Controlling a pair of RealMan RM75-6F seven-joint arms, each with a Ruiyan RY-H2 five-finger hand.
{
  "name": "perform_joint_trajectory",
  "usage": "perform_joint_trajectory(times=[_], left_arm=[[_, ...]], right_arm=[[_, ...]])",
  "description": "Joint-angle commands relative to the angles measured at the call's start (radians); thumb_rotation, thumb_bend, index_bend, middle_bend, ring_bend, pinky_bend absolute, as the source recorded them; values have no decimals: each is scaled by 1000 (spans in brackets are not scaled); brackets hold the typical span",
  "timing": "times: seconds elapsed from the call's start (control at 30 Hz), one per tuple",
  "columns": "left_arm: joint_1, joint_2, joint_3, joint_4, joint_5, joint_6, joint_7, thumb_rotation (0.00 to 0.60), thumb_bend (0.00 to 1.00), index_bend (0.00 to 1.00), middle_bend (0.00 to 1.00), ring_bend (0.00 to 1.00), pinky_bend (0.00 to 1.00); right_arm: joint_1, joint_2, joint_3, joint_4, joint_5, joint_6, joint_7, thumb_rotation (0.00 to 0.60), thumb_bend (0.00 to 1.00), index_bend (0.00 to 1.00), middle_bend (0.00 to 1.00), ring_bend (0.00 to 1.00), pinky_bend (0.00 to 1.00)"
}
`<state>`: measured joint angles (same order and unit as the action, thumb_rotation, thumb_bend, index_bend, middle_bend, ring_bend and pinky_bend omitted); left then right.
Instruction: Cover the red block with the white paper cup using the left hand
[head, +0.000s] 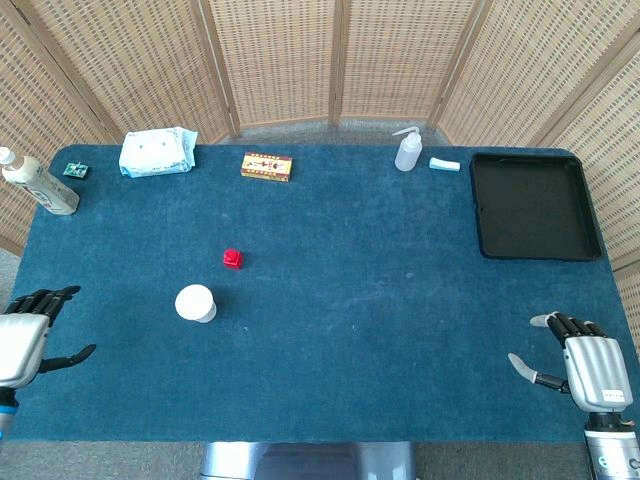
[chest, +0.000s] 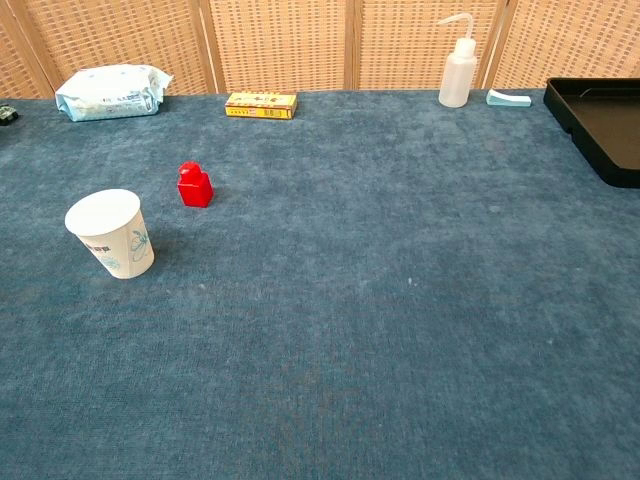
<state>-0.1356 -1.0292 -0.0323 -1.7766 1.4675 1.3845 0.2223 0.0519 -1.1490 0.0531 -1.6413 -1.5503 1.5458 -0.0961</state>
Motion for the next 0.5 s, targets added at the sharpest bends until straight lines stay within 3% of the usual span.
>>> perform_joint_trajectory(times=[0.03, 0.2, 0.5], left_arm=[[-40, 9, -5, -18, -7, -60, 26, 328, 162, 164, 295, 224, 249], [-152, 23, -33, -68, -47, -217, 110, 325, 162, 164, 295, 224, 250], [-293, -37, -81, -82, -128, -348, 303, 332, 166, 184, 200, 128, 237]], right_arm=[[-3, 1, -2, -4, -2, 3, 10, 131, 274, 366, 411, 444, 421], [-15, 2, -6, -9, -13, 23, 20, 134, 274, 366, 410, 445, 420], [-31, 3, -14, -4, -20, 40, 36, 132, 275, 366, 410, 443, 415]])
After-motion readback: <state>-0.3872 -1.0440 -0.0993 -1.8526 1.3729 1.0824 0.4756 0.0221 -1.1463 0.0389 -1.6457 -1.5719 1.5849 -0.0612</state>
